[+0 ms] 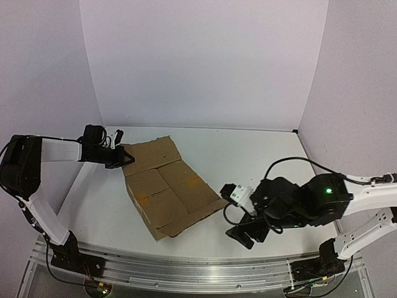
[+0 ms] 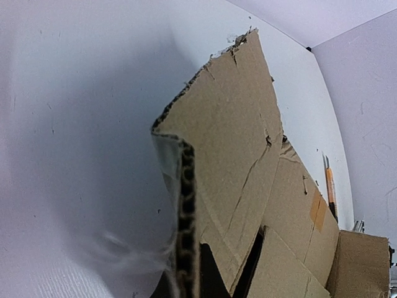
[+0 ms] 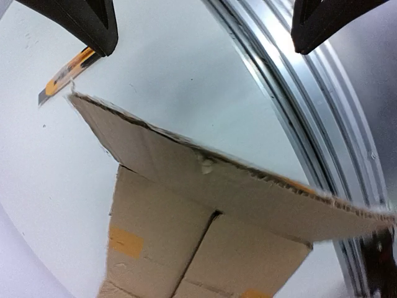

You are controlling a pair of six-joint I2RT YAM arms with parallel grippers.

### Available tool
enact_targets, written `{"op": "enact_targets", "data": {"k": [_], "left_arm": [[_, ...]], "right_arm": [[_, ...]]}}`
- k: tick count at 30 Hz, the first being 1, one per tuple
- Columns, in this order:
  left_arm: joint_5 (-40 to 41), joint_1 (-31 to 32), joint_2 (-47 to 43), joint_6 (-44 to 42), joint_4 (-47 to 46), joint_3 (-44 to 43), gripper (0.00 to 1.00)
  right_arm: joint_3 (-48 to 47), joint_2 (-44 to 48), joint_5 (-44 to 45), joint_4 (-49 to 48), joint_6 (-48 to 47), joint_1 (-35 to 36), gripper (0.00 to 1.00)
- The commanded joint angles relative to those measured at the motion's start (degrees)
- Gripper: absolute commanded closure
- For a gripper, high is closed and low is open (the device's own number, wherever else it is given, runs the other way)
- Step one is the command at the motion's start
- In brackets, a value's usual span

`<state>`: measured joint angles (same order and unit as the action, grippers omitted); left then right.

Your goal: Unpack the express box

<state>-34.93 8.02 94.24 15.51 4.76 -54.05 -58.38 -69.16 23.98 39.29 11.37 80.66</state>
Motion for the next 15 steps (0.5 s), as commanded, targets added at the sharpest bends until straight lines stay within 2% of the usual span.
{"op": "enact_targets", "data": {"k": [1,3,5,6,9,11,15], "left_arm": [[-1.1,0.5,-1.2,1.1,-0.9,1.9,1.00],[-0.9,0.5,-1.3,0.8,-1.1,1.8,1.00],[-0.6,0.5,-1.3,0.3,-1.1,1.4,1.00],[-0.2,0.5,-1.3,0.0,-1.1,1.3,1.00],[0.2,0.5,-1.2,-0.4,-1.6,1.2,1.00],[0.1,0.6,-1.0,-0.4,-2.0,1.3,1.00],[-0.1,0.7,-1.0,0.0,-2.7,1.8,1.00]], "right_arm": [[7.0,7.9,4.1,-3.8,26.0,-0.6,0.02],[12.7,12.9,7.9,-12.4,34.0,-1.8,0.02],[17.0,17.9,16.2,-18.6,45.6,-2.8,0.02],[18.9,19.9,20.0,-19.8,53.2,-3.4,0.02],[21.9,22.3,23.7,-21.5,67.9,-3.8,0.03],[21.0,20.3,23.1,-21.7,72.7,-3.8,0.03],[16.4,13.5,19.2,-22.2,74.3,-6.0,0.02]]}}
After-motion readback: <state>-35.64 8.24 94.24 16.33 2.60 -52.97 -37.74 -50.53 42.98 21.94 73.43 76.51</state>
